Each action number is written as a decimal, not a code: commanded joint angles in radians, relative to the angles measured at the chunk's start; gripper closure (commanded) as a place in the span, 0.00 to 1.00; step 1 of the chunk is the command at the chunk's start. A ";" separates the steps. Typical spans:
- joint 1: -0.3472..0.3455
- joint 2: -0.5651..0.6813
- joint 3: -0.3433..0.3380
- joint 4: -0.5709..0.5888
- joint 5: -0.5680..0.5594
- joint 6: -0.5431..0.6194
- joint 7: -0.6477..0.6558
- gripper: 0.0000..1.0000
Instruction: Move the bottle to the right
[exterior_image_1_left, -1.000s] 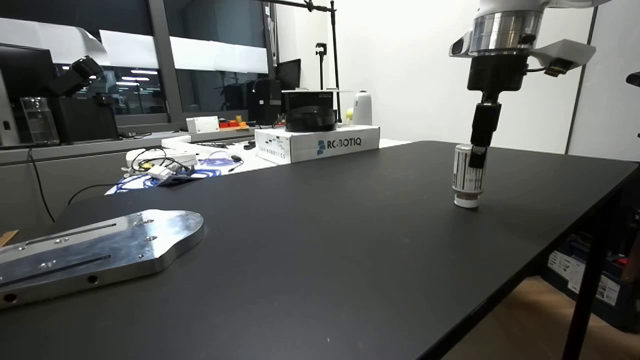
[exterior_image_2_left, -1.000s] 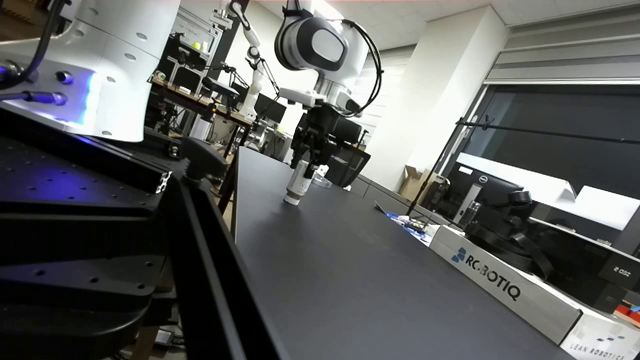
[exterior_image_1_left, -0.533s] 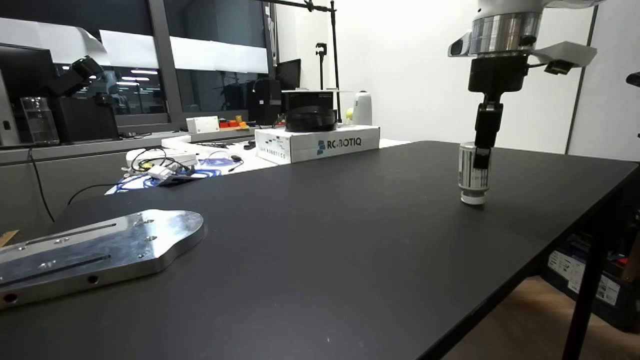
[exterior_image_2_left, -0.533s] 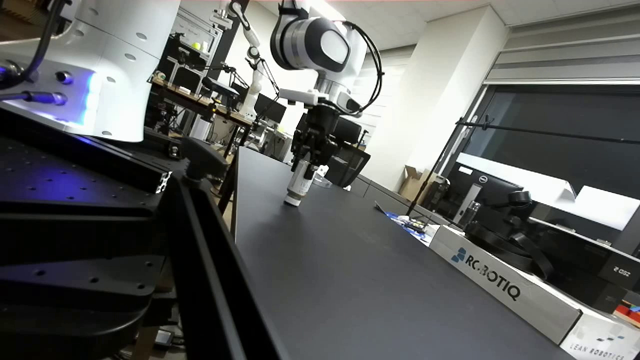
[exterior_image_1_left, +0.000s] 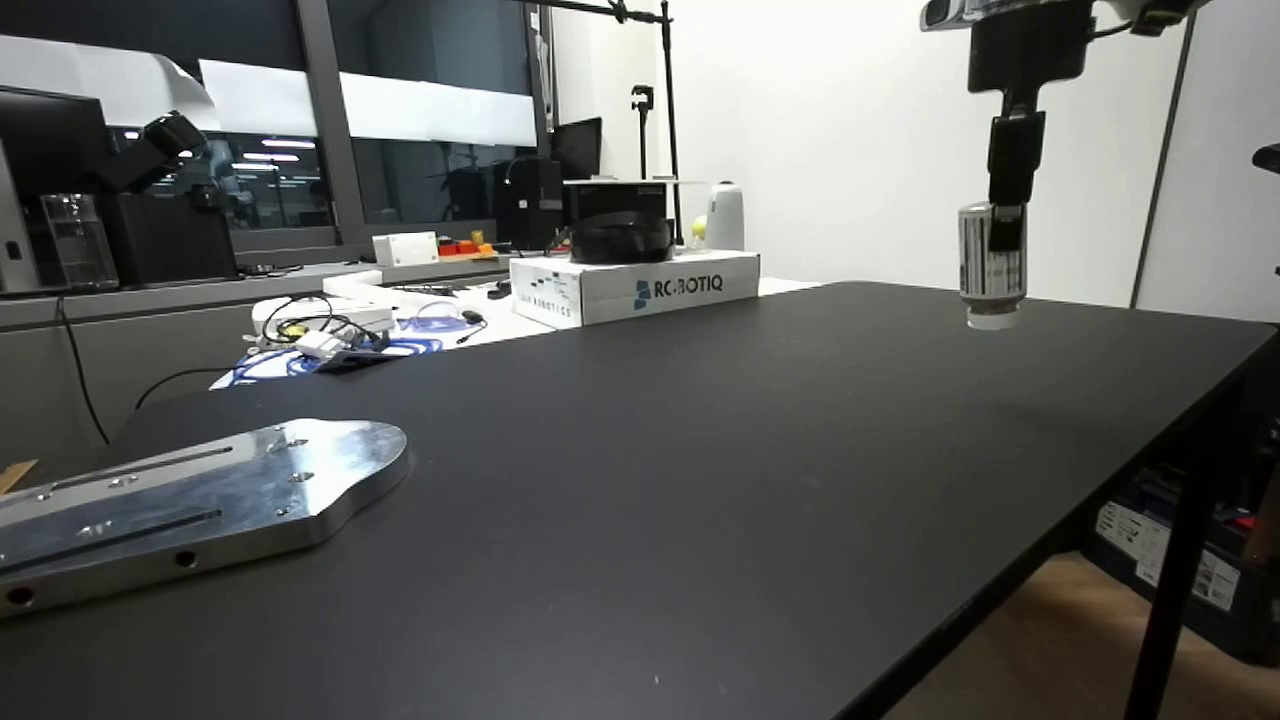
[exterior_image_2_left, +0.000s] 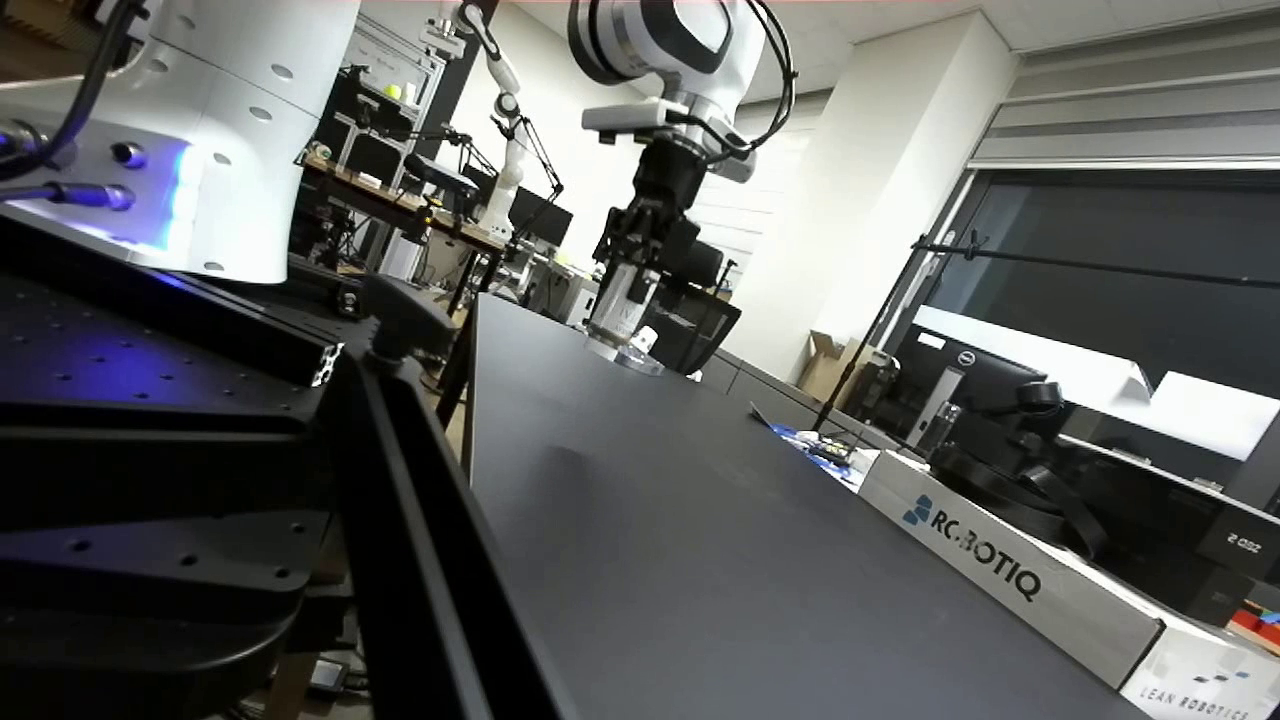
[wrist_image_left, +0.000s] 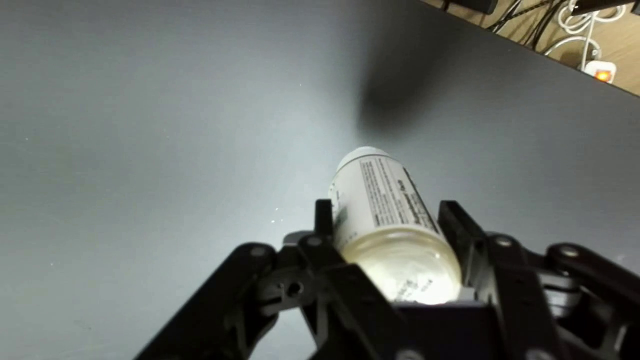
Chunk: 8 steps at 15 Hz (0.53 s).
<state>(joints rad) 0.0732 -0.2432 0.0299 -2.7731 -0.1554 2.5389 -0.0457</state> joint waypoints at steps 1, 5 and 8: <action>-0.023 -0.121 -0.006 0.003 0.016 -0.159 -0.040 0.70; -0.029 -0.132 -0.002 -0.004 0.018 -0.198 -0.055 0.45; -0.031 -0.140 -0.002 -0.008 0.018 -0.203 -0.057 0.45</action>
<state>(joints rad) 0.0432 -0.3819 0.0261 -2.7822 -0.1391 2.3389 -0.1019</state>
